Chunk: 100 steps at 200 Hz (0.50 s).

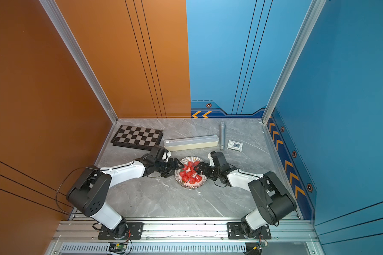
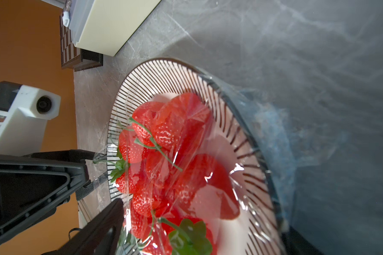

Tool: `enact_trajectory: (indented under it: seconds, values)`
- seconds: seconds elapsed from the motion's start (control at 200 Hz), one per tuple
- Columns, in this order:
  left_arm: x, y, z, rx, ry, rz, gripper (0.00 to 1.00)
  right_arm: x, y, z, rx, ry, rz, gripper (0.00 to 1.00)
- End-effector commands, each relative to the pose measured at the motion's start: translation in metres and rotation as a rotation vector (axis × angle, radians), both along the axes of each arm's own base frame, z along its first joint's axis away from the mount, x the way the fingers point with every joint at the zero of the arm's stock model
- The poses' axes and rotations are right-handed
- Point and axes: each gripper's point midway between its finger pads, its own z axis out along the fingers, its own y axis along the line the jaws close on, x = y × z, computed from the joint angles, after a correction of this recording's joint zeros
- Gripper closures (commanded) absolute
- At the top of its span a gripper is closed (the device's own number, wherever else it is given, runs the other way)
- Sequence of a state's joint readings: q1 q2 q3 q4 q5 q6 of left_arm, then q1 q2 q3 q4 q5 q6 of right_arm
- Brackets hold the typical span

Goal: Wrap the plate with plastic wrap
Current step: Cover the plate with plastic wrap.

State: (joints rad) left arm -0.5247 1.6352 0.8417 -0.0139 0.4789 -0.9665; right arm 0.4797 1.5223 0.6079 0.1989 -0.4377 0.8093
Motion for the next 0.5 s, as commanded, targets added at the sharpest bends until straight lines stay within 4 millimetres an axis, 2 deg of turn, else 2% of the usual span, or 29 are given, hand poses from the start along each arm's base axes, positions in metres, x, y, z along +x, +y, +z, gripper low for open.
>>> enact_trajectory:
  seconds: [0.0,0.3,0.385,0.496]
  values:
    - [0.007,-0.017,0.010,-0.035,-0.031,-0.027,0.22,0.006,0.014,0.011,0.013,-0.027,0.019,0.08]
    - [0.040,-0.031,0.013,-0.033,-0.085,-0.056,0.23,-0.008,0.036,0.018,0.056,-0.023,0.035,0.08]
    - [0.051,-0.028,0.012,0.032,-0.104,-0.077,0.23,-0.014,0.029,0.016,0.052,-0.017,0.011,0.08]
    - [0.058,-0.008,0.004,0.117,-0.095,-0.080,0.19,-0.013,0.002,0.007,0.014,0.006,-0.045,0.05]
